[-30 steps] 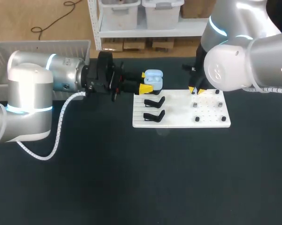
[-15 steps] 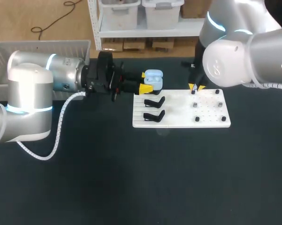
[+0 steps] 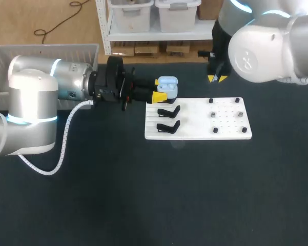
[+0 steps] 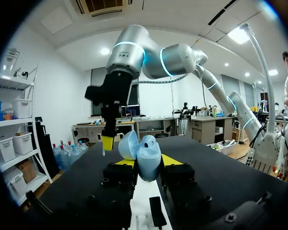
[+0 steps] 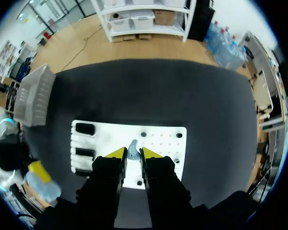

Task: Pick up each earbud case from the left stands, insert the matching earbuds, close the lid, and place the case in the box.

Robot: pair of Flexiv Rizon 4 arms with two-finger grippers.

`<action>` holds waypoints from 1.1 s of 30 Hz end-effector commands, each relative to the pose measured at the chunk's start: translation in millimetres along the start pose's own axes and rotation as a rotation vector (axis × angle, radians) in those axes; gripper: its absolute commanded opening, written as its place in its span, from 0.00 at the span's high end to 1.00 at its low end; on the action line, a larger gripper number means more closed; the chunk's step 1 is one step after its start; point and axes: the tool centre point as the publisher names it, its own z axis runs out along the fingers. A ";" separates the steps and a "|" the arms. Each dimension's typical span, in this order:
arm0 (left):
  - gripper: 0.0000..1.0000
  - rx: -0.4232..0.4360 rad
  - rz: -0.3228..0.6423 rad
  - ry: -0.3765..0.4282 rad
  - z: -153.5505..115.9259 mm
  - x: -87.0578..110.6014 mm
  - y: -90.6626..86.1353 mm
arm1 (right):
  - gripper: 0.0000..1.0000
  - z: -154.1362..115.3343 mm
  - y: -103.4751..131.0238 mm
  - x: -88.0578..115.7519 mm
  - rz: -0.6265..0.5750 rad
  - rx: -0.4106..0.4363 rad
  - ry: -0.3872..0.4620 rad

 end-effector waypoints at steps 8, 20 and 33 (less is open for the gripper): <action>1.00 -0.003 0.001 0.000 0.1 0.2 -0.9 | 1.00 -99.6 17.0 14.9 -0.248 0.000 0.030; 1.00 -0.003 0.001 0.000 0.1 0.2 -0.9 | 1.00 -133.7 78.4 22.6 -0.549 -0.013 0.165; 1.00 -0.003 0.001 0.000 0.1 0.2 -0.9 | 1.00 -125.6 113.2 31.4 -0.604 0.012 0.294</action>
